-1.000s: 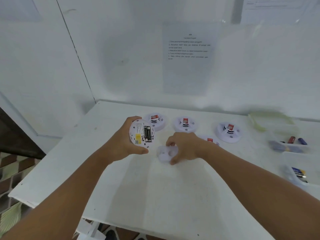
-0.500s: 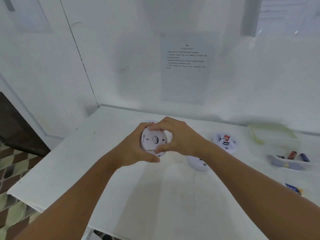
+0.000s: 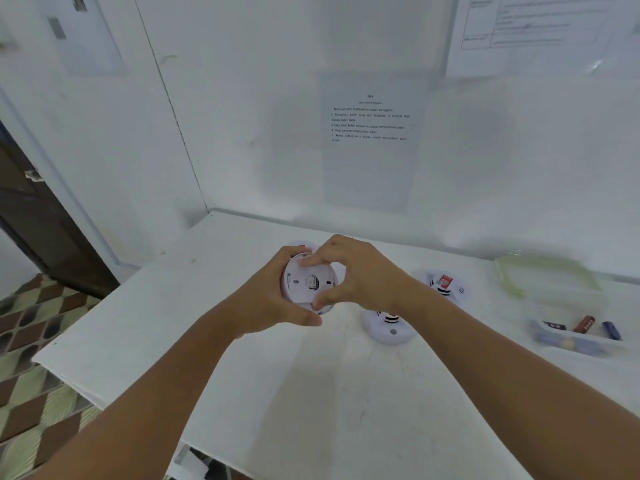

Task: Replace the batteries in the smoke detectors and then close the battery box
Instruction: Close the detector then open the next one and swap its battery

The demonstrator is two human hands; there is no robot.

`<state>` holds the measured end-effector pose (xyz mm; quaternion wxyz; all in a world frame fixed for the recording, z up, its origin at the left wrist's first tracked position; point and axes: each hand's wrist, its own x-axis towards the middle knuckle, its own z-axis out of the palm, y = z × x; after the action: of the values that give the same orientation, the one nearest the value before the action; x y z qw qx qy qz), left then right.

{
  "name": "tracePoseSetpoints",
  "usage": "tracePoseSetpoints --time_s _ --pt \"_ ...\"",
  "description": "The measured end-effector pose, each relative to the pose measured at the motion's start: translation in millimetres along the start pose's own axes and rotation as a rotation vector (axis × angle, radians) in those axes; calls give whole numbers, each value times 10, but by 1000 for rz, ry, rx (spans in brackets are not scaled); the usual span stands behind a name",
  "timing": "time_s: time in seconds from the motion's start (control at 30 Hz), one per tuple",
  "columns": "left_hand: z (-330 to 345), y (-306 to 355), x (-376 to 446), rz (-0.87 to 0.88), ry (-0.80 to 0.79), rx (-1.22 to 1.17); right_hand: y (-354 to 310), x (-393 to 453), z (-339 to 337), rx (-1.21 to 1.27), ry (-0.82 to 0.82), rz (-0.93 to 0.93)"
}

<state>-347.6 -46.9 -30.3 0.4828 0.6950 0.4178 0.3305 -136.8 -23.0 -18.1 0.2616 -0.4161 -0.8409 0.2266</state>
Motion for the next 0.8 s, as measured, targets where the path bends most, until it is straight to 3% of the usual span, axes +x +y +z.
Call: tracePoseSetpoints --time_s 0.8 --pt "-42 48 -10 -32 -31 56 -22 -14 14 15 8 31"
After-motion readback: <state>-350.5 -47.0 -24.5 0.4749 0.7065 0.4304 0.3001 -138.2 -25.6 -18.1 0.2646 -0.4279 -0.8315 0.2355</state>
